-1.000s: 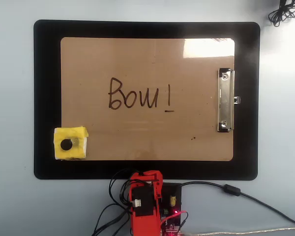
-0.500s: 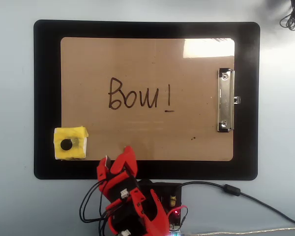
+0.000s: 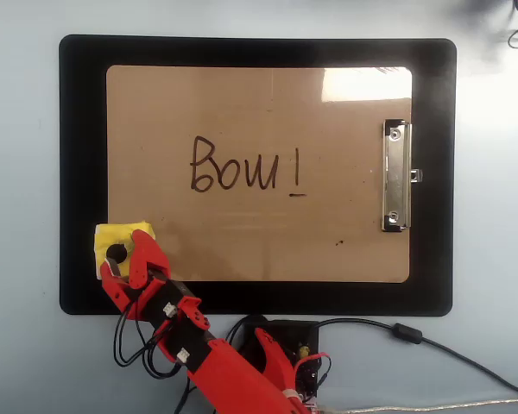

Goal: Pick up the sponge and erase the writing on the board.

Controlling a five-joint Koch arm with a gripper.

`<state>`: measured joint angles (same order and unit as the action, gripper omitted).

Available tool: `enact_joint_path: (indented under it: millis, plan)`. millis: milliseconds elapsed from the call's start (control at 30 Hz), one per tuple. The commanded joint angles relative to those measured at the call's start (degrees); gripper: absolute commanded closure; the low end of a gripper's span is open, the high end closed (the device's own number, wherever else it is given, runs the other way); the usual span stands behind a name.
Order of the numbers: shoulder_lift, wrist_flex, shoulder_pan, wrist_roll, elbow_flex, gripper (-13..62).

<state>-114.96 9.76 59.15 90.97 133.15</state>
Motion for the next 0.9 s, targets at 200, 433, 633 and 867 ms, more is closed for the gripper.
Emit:
enact_joint_path:
  millis: [200,433,633,867]
  plan:
    - [18.6,-23.4,2.8,1.6,-0.4,15.6]
    - [19.6,-25.8,4.6,1.5,2.4,15.5]
    - [19.8,-26.1,5.9,1.5,4.7,15.6]
    - [23.1,-29.8,5.8,1.5,4.7,21.5]
